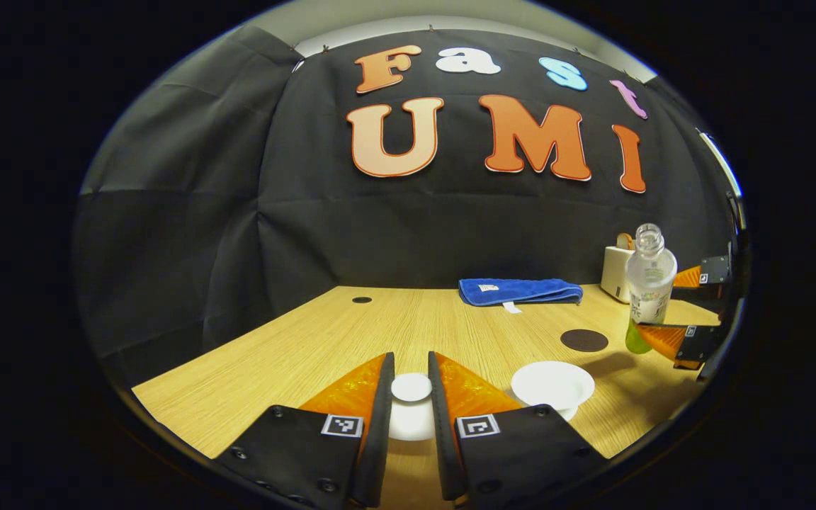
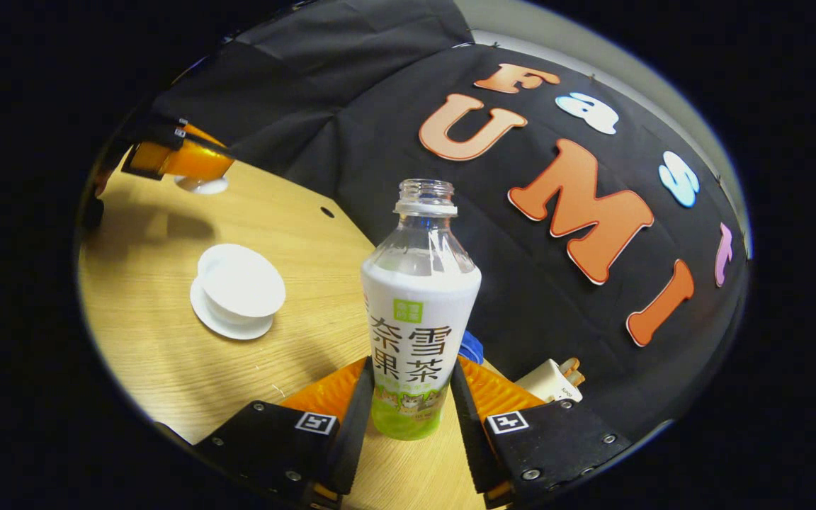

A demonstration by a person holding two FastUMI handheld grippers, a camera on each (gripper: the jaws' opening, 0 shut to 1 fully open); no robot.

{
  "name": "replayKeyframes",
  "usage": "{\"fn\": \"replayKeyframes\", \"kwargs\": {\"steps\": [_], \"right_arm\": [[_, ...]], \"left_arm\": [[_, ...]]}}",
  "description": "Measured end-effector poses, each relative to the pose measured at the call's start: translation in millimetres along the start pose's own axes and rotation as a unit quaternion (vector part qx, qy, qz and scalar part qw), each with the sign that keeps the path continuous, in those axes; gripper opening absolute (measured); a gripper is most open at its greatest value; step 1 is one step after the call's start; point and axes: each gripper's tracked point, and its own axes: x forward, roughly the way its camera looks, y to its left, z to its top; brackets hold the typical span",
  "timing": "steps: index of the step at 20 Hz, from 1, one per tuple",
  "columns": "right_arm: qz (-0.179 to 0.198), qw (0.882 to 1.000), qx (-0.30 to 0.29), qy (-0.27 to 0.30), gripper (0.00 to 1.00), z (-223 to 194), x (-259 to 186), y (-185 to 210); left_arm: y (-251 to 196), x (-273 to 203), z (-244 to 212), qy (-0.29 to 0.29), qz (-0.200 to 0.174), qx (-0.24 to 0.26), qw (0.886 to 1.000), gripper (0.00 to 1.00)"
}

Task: Open the teacup lid with one hand, grasp the water bottle and pour water into the teacup with the other hand; after pouring, place the water bottle on the coaster and then close the teacup lid.

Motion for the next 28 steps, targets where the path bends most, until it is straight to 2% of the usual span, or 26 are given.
{"fn": "replayKeyframes", "kwargs": {"steps": [5,10,15,19,24,27,28], "right_arm": [[-0.025,0.996,-0.088,0.010,0.63,-1,6,-1],[-0.036,0.984,-0.172,0.014,0.62,-2,9,-4],[-0.056,0.962,-0.269,0.003,0.63,1,9,-2],[-0.062,0.947,-0.315,-0.007,0.62,5,12,-4],[-0.050,0.930,-0.364,-0.015,0.62,7,15,-9],[-0.069,0.912,-0.403,-0.027,0.62,9,15,-11],[-0.082,0.902,-0.423,-0.034,0.62,10,13,-11]], "left_arm": [[10,-2,-4,0.001,0.008,-0.001,1.000,0.34],[17,-6,-7,0.000,0.012,0.002,1.000,0.34],[22,-7,-11,0.003,0.015,-0.001,1.000,0.34],[26,-8,-12,0.004,0.015,-0.005,1.000,0.34],[28,-8,-16,0.008,0.015,-0.011,1.000,0.32],[29,-9,-17,0.007,0.016,-0.012,1.000,0.34],[29,-8,-16,0.005,0.016,-0.014,1.000,0.34]]}}
